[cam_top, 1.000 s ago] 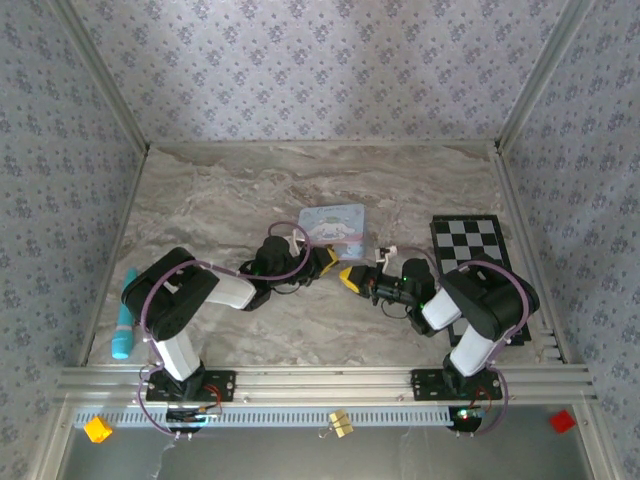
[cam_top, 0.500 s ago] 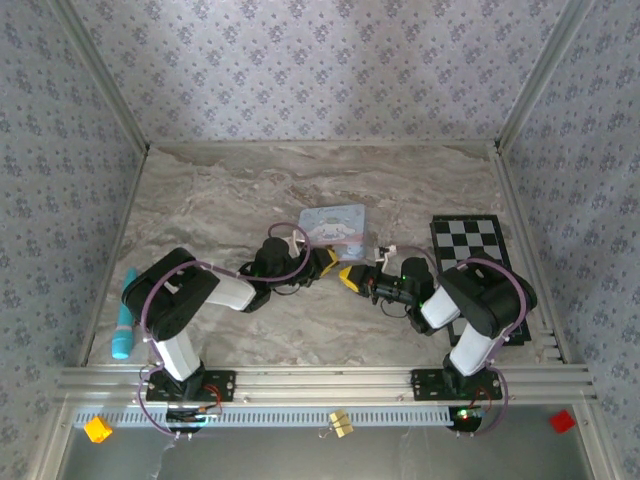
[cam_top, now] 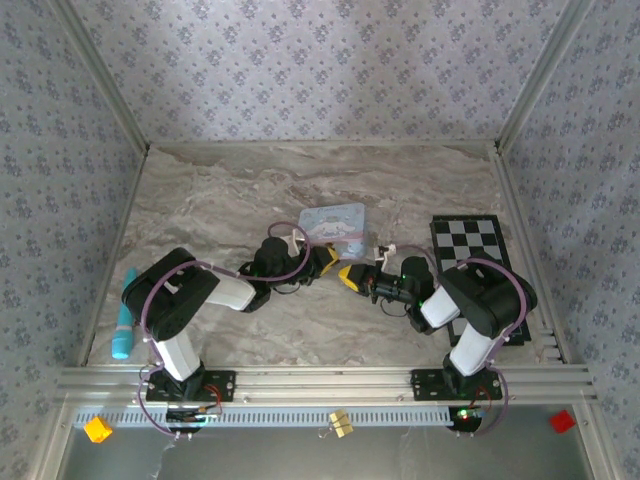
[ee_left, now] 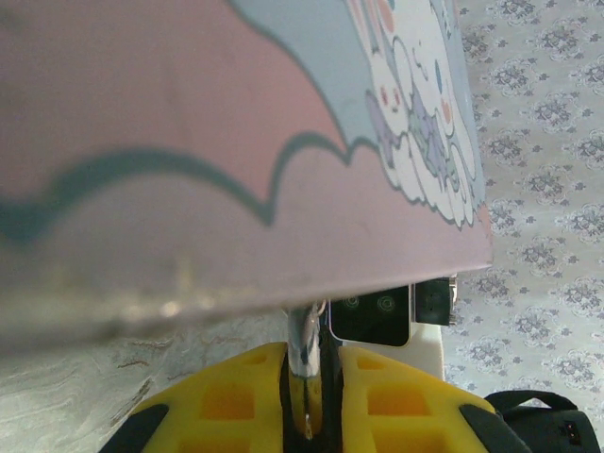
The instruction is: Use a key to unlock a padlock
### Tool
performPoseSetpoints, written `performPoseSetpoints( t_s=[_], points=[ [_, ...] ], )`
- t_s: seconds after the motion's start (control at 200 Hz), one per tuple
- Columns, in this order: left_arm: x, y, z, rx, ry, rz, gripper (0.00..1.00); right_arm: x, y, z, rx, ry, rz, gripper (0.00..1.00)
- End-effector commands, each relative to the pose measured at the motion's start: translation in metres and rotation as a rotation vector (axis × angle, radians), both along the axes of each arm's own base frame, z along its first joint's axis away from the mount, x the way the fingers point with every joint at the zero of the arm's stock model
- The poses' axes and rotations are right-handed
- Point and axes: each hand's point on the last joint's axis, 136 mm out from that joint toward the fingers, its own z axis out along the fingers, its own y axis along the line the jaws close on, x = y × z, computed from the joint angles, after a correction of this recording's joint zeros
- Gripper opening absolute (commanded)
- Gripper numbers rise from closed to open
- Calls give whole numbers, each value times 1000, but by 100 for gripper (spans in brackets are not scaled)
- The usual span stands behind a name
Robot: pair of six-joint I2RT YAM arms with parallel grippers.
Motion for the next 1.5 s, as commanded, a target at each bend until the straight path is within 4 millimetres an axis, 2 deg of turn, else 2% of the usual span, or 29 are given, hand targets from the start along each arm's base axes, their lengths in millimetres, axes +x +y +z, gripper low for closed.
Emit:
performPoseSetpoints(
  t_s=[0.0,0.16,0.425,1.224,1.494],
  points=[
    [-3,-10,33,-92,-86,-40,0,7,0,16,24,-56,-6,0],
    [0,-9,26,-85,-78,-34,0,7,-2,17,24,-57,-15,0],
    [0,-10,30,-97,-87,-40,0,9,-6,12,14,-45,-29,0],
    [-9,-17,35,-115,-96,-59,0,20,-8,21,27,-68,-77,0],
    [-13,-21,40,-125,-103,-73,0,27,-17,17,26,-43,-123,0]
  ],
)
